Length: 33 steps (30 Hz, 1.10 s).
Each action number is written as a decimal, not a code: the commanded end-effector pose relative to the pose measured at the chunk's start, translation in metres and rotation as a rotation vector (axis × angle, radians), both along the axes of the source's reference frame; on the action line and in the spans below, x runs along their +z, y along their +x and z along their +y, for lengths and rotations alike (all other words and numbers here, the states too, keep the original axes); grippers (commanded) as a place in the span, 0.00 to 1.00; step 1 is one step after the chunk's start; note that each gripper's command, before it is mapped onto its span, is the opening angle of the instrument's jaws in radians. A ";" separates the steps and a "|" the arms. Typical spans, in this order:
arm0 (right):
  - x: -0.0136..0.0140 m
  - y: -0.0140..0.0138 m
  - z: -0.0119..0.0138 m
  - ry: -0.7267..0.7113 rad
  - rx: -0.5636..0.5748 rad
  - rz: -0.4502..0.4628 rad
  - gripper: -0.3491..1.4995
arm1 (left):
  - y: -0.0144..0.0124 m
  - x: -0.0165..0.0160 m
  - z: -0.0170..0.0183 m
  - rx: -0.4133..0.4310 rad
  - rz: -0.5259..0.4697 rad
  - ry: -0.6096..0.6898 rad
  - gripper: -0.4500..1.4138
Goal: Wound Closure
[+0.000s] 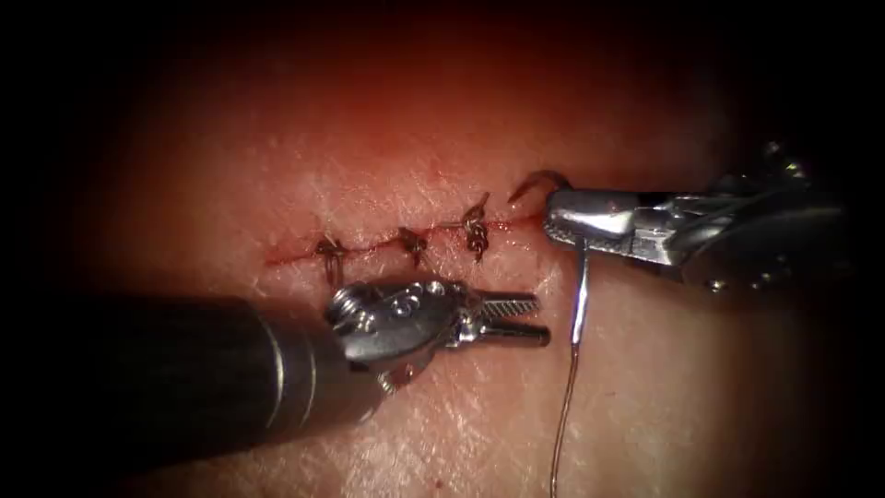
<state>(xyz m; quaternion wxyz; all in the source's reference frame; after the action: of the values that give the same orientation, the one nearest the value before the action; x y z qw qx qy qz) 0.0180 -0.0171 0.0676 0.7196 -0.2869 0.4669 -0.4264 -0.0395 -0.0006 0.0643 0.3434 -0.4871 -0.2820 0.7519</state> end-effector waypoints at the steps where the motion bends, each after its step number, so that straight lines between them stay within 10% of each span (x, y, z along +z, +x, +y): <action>1: 0.0003 0.0001 -0.0001 -0.008 -0.001 0.000 0.00 | -0.0006 0.0007 -0.0003 -0.001 0.001 0.000 0.33; 27: 0.0009 -0.0007 0.0005 -0.040 -0.015 0.020 0.00 | -0.0006 0.0003 -0.0002 0.004 0.000 0.005 0.33; 33: -0.0014 -0.0032 0.0025 0.410 0.172 0.152 0.00 | 0.0001 -0.0022 0.0009 0.001 -0.010 0.031 0.35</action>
<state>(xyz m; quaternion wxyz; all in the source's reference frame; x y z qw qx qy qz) 0.0144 -0.0145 0.0647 0.7637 -0.1787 0.5923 -0.1846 -0.0384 0.0013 0.0599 0.3521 -0.4851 -0.2933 0.7448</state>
